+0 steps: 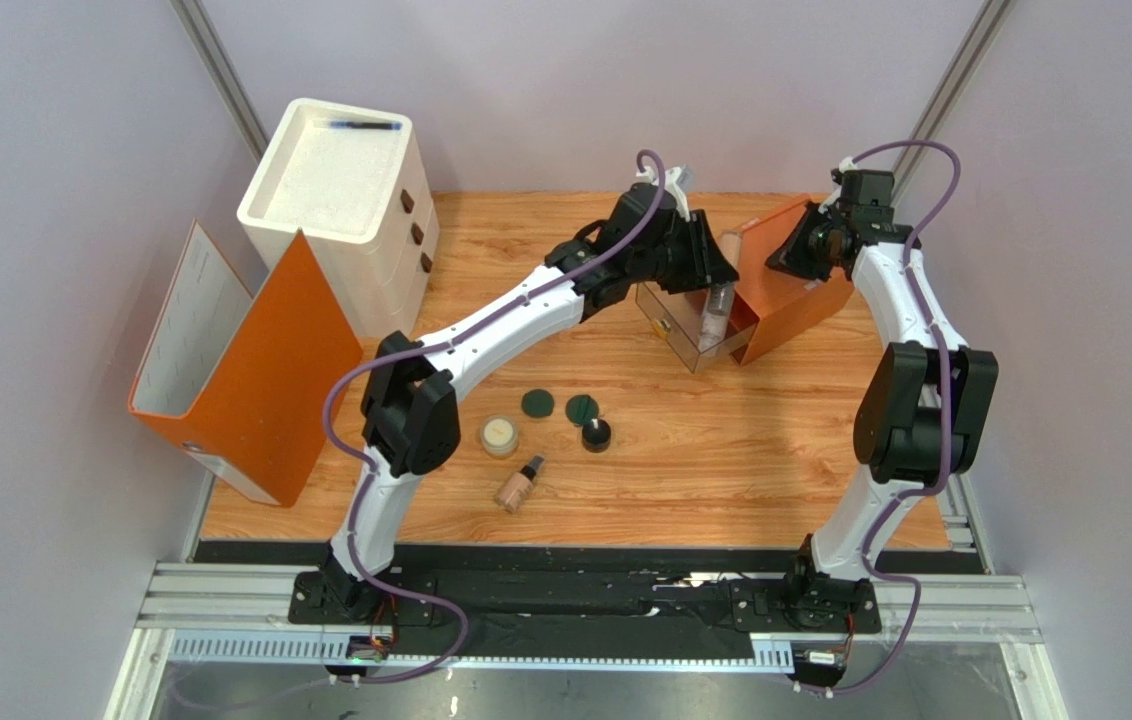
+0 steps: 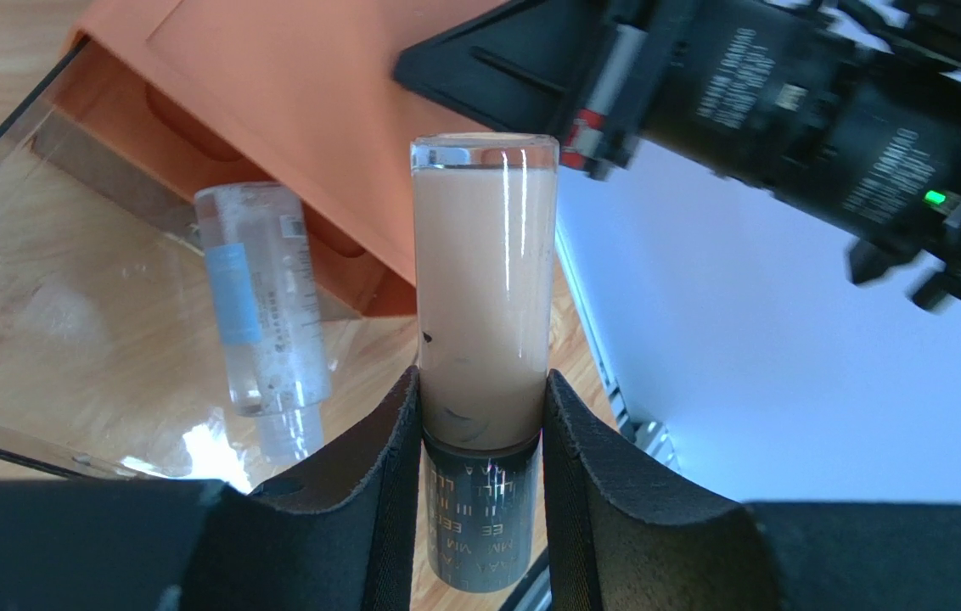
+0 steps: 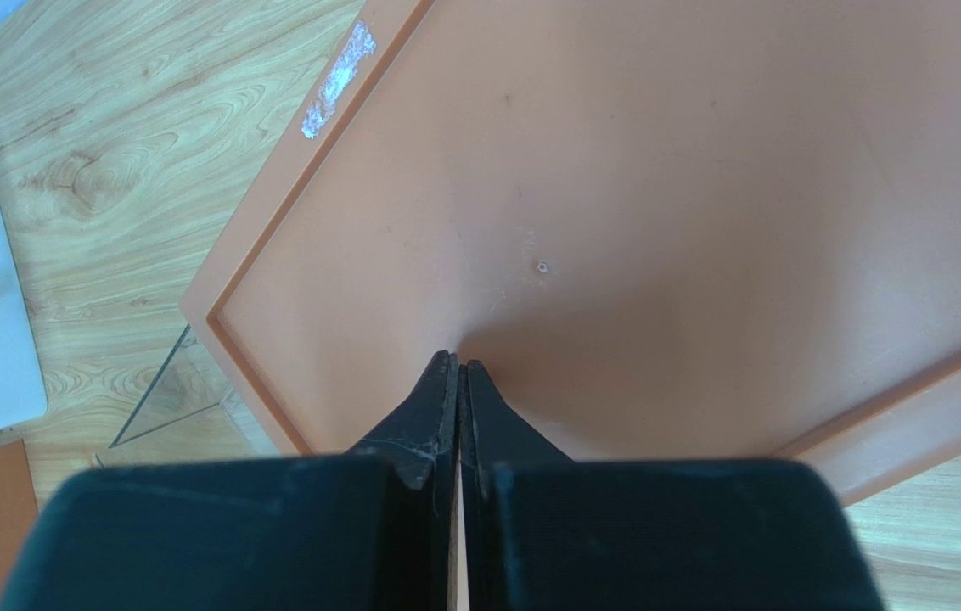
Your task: Organize the makeup
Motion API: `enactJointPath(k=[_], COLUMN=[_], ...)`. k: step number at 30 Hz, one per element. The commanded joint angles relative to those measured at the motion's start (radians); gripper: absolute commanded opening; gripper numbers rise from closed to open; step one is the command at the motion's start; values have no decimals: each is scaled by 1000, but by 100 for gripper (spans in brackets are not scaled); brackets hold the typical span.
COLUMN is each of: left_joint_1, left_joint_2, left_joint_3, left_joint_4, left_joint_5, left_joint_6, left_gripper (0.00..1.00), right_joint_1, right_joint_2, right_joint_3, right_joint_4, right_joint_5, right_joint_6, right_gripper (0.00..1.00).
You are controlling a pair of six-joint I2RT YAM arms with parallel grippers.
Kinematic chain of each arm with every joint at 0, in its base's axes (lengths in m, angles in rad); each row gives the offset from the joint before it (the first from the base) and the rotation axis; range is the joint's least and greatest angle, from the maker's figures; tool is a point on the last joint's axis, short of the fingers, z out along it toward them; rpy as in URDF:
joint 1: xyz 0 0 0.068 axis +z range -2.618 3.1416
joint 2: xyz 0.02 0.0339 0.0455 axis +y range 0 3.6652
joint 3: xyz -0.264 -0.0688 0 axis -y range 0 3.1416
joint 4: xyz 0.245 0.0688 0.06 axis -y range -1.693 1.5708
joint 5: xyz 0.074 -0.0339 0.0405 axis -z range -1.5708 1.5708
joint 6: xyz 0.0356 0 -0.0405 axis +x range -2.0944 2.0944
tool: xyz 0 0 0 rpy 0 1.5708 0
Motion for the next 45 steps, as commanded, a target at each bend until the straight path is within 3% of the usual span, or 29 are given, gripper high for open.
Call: enactJointPath(k=[1,4,9,13,19,27,33,38,42,45], left_joint_1=[2,3,9,21,32,46,52,51,51,49], left_joint_2=[10,6,15,27,47,66,-35,-282,-527,-618], left_joint_3=[53,43,58,50,59,115,55,-213,-552,-690], left_joint_4=[20,-1,-56,-76,-67,-78,-104,-170,-265,-354], left_joint_5=[-70,-142,-185,-161,-148,-125,-124,-134,-182,-178], left_joint_6=[-94,-76,-12,-2,16,71,169,425,510,507], left_gripper=[0,2,16,32,47,53,53,52,54,54], right_joint_1=[10,10,10,10,10,10,10,10,10,10], right_joint_2=[120,118,123,122,115,111,112,111,117,128], right_joint_3=[-99,-104,-104,-104,-104,-107,-101,-98,-98,-98], right_joint_4=[-320,-320,-320,-320,-322,-322,-327,-328,-328,-327], right_joint_5=[57,57,48,47,47,48,48,51,54,53], right_joint_6=[-62,-64,-60,-60,-62,-62,-62,-64,-64,-62], right_gripper=[0,0,0,0,0,0,0,0,0,0])
